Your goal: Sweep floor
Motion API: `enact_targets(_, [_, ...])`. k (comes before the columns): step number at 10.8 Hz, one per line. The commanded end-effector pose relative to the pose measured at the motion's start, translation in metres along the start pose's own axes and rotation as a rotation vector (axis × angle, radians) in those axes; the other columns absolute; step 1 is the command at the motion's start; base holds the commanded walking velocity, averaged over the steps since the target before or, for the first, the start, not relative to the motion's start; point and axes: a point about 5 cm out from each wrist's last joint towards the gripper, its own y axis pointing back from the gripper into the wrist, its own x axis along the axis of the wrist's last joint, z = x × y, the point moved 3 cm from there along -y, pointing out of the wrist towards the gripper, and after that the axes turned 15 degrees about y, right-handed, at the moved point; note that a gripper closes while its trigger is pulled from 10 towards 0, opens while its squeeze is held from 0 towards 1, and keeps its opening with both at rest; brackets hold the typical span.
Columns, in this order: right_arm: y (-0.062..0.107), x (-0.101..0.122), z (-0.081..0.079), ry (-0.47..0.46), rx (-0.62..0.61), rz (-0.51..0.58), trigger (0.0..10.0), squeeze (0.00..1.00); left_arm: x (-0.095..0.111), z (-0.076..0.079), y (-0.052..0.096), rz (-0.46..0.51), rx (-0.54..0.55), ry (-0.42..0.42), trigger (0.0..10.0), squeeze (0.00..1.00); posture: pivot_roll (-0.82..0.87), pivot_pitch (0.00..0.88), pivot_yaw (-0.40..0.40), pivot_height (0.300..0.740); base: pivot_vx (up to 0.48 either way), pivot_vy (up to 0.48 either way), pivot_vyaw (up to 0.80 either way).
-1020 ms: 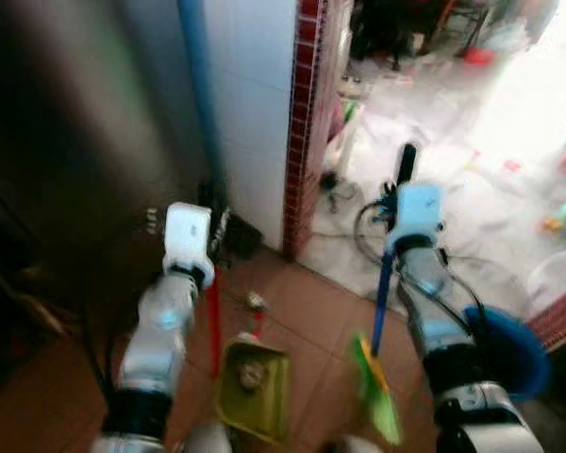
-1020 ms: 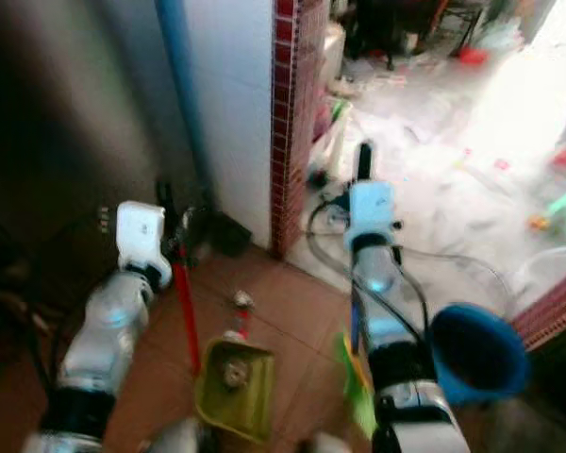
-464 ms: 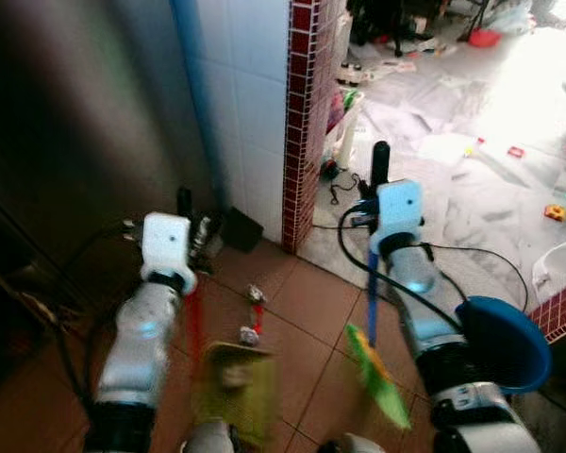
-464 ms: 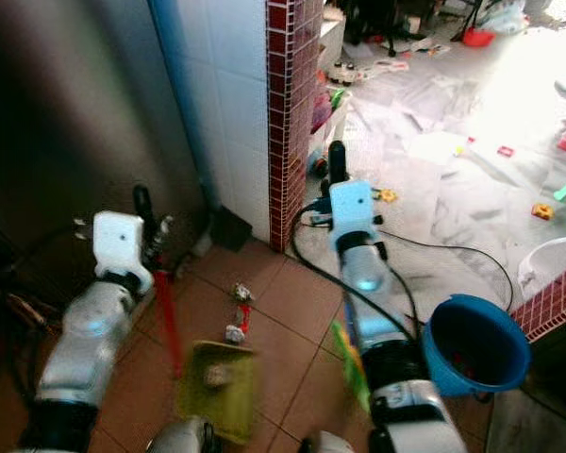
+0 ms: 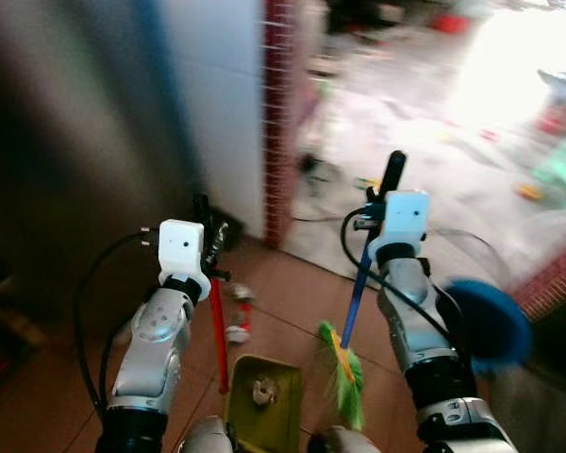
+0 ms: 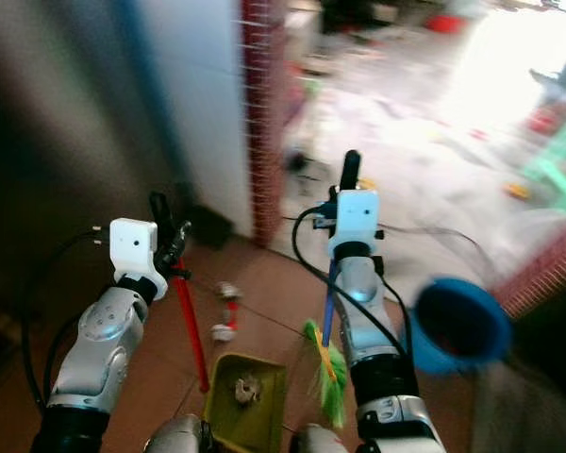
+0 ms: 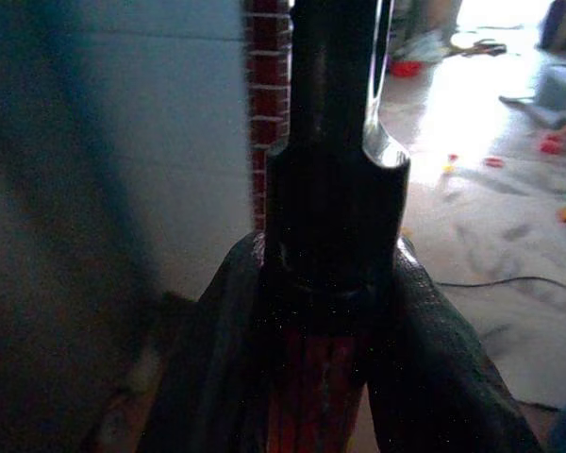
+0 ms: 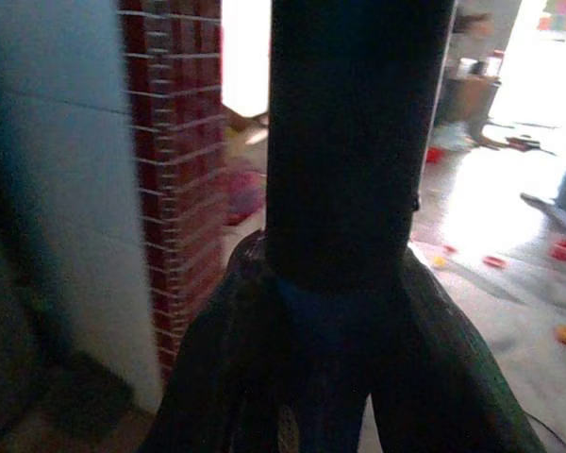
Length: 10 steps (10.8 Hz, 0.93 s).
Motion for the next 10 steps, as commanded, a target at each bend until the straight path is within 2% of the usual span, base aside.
enact_targets(1, [-0.004,0.003,0.006,0.008,-0.023,0.004,10.0,0.0,0.021,0.011,-0.005,0.069,-0.06,0.005,10.0,0.0,-0.04,0.0,-0.01,0.74,0.0,0.0,-0.8])
enact_targets(3, [-0.01,0.004,0.011,0.003,-0.05,-0.005,10.0,0.0,0.021,0.02,-0.007,0.061,-0.108,0.047,10.0,0.0,-0.04,0.0,-0.007,0.74,0.0,0.0,-0.8])
enact_targets(5, [-0.007,-0.001,0.014,0.002,-0.06,-0.025,10.0,0.0,0.021,0.026,-0.006,0.053,-0.13,0.061,10.0,0.0,-0.04,0.0,-0.013,0.74,0.0,0.0,-0.8])
enact_targets(7, [-0.003,-0.009,0.01,-0.004,-0.057,-0.053,10.0,0.0,0.02,0.023,-0.006,0.043,-0.128,0.076,10.0,0.0,-0.04,0.0,-0.009,0.74,0.0,0.0,-0.8])
enact_targets(10, [-0.006,-0.006,0.007,-0.011,-0.052,-0.051,10.0,0.0,0.021,0.024,-0.007,0.04,-0.132,0.073,10.0,0.0,-0.04,0.002,-0.009,0.74,0.0,0.0,-0.8])
